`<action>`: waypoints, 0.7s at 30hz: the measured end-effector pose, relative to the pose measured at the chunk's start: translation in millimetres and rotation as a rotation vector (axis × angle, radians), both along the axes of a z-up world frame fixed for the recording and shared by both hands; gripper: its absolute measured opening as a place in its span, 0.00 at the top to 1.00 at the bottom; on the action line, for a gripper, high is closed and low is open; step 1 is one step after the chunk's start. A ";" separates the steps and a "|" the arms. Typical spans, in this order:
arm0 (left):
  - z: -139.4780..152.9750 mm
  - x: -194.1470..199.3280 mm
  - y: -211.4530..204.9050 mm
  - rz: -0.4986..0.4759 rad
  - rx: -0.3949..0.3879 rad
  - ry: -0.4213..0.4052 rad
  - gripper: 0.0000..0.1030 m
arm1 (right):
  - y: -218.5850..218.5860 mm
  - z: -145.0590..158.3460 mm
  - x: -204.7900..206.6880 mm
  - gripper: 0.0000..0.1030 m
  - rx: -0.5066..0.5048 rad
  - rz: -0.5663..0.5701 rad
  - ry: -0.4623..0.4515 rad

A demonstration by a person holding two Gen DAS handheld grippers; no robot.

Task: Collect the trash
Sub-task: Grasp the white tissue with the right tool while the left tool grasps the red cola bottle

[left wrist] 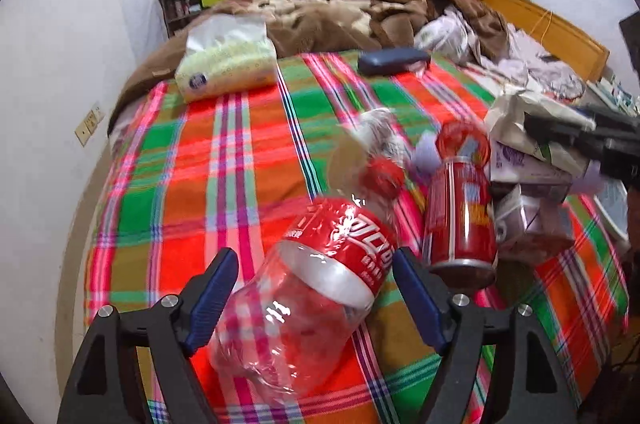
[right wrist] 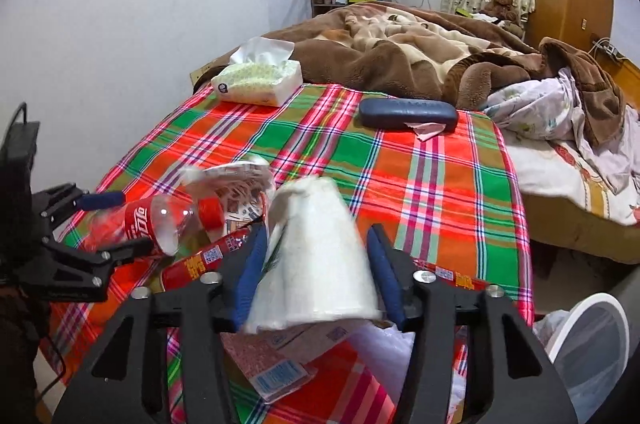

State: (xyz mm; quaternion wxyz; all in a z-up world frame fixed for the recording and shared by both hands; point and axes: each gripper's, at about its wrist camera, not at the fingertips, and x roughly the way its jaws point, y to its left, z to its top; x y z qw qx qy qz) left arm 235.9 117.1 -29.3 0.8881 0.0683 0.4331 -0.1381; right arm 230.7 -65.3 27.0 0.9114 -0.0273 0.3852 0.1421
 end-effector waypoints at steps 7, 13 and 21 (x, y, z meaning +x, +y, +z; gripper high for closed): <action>-10.2 -8.8 -8.7 -0.004 -0.015 0.033 0.23 | -8.4 1.2 -4.3 0.70 0.036 -0.017 -0.007; -2.6 -7.4 -7.1 0.026 -0.094 0.021 0.23 | -19.9 3.6 -13.8 0.73 0.086 -0.050 -0.026; -7.4 -3.3 -14.7 0.065 -0.073 0.045 0.39 | -36.9 9.0 -25.8 0.73 0.148 -0.088 -0.053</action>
